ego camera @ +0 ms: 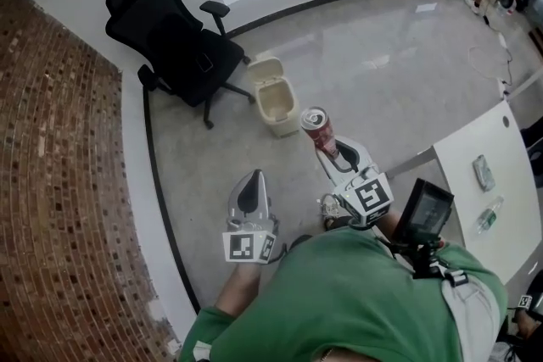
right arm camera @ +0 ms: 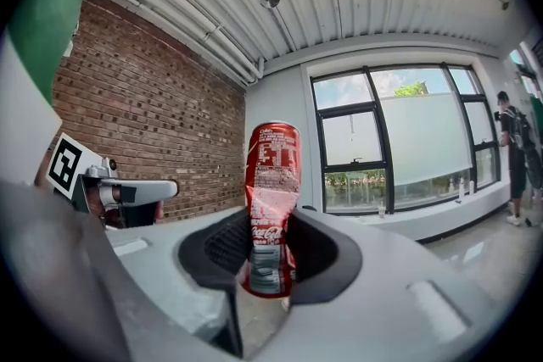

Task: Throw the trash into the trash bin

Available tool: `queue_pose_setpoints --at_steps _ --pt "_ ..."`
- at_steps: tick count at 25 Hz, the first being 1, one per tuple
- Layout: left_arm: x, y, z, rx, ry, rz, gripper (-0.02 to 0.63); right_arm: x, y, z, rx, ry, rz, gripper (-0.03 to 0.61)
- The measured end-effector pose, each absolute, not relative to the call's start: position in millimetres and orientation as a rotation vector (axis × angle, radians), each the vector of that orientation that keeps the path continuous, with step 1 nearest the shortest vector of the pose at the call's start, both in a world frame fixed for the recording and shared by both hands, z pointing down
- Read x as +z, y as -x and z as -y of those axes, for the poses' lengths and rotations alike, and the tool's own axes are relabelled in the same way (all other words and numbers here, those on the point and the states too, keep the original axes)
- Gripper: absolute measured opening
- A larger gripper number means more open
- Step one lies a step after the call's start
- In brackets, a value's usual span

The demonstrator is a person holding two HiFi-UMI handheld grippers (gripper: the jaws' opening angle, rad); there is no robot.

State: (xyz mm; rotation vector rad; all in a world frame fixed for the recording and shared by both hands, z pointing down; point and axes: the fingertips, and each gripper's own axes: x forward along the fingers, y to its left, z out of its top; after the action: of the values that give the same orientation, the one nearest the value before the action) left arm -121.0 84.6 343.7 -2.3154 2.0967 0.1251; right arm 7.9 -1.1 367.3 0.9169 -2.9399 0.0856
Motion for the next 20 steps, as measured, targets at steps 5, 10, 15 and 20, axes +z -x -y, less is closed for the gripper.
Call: queue_pose_setpoints --at_steps 5,10,15,20 --pt "343 124 -35 0.118 2.291 -2.113 0.006 370 -4 48 0.071 -0.899 2.957 0.117" --pt "347 124 0 0.11 2.271 -2.131 0.006 374 -1 81 0.084 -0.885 2.968 0.117" --pt "358 136 14 0.095 2.282 -2.172 0.006 381 14 98 0.109 -0.857 2.956 0.117" --pt "369 160 37 0.107 2.317 -2.196 0.006 391 37 118 0.116 -0.855 2.918 0.117"
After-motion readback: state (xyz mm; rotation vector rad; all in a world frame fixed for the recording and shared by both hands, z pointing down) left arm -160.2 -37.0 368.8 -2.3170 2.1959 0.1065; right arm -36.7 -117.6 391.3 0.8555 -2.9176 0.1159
